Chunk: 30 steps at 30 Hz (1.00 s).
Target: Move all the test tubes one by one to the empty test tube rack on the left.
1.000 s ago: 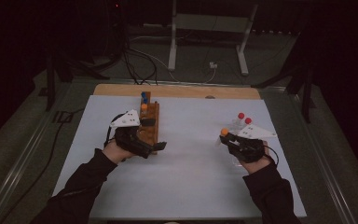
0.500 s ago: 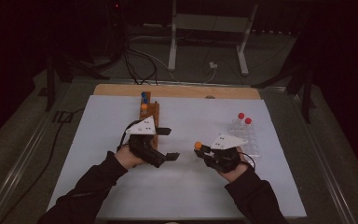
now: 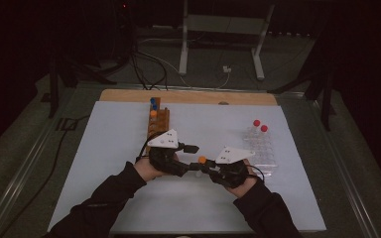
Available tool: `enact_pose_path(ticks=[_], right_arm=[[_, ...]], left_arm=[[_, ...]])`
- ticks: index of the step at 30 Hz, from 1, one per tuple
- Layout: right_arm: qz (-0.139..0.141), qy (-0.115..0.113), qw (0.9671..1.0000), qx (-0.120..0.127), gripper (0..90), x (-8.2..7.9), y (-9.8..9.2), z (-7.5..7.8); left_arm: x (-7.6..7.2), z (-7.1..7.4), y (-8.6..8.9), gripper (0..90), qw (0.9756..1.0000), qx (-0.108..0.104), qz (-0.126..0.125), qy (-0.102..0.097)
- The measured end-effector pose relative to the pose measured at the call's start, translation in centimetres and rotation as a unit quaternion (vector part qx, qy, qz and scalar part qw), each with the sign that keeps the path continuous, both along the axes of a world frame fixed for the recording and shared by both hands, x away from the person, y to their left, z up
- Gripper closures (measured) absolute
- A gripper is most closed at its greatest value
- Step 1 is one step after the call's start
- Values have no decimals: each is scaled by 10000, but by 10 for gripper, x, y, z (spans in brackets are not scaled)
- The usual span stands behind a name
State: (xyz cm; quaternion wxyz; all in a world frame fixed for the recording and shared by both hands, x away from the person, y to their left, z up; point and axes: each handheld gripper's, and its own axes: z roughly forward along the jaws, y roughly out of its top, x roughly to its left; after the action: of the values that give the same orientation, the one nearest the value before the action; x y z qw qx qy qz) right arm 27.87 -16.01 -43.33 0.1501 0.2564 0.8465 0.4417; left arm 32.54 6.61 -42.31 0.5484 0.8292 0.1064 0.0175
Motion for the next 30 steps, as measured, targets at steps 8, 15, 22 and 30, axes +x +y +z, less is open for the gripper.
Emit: enact_pose_path(ticks=[8,15,22,30], right_arm=[[28,-7,10000,-15,745,-1,1,0],[-2,12,10000,0,744,0,0,0],[-112,-20,9999,117,604,0,-3,2],[-312,-63,9990,309,362,-1,-10,6]], left_arm=[[1,-4,-6,642,9999,64,-16,-79],[1,-5,-6,708,9998,70,-34,-156],[4,-1,-2,712,9998,64,55,-154],[12,14,16,713,9991,21,346,-252]])
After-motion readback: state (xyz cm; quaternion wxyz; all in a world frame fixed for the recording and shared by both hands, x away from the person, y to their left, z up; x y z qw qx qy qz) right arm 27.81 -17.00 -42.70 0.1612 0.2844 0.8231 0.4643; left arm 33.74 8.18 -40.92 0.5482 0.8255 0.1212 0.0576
